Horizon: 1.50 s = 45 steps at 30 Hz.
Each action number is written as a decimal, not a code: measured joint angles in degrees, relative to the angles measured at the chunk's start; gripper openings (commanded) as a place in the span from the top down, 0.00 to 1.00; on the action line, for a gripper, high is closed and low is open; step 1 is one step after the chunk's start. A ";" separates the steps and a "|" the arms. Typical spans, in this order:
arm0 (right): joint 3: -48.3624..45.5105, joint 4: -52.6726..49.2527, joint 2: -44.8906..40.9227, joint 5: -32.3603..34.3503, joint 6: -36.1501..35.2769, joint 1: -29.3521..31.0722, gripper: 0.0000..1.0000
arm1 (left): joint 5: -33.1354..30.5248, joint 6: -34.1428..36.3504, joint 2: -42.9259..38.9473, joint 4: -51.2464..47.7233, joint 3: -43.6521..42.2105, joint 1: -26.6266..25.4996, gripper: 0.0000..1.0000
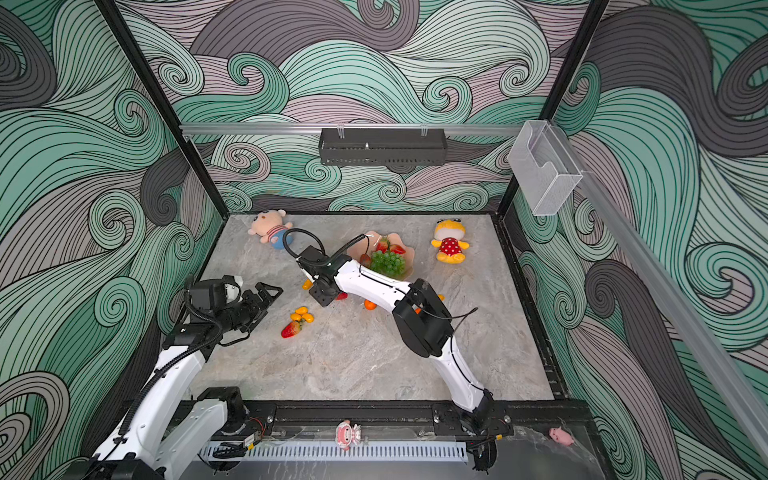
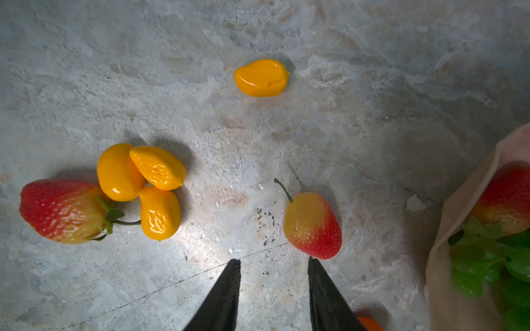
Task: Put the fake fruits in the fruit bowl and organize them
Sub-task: 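Lower the right gripper onto the pale strawberry and close it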
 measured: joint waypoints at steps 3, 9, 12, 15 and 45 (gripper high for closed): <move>5.46 -2.03 3.85 0.96 -1.49 0.00 0.61 | 0.94 -0.57 -0.02 0.61 -0.55 1.79 0.01; 14.23 -6.25 10.43 3.08 -3.56 0.00 0.62 | 2.75 -0.85 -0.02 1.22 -0.94 3.91 0.01; 17.79 -7.76 13.18 4.26 -4.55 0.00 0.63 | 3.30 -0.83 0.04 1.49 -0.94 4.28 0.01; 21.64 -9.31 15.87 5.35 -5.29 0.00 0.63 | 3.78 -0.79 0.07 1.68 -0.94 4.39 0.01; 30.95 -14.38 23.76 9.51 -10.32 -0.02 0.55 | 5.70 -0.15 0.92 2.14 -0.94 4.83 0.01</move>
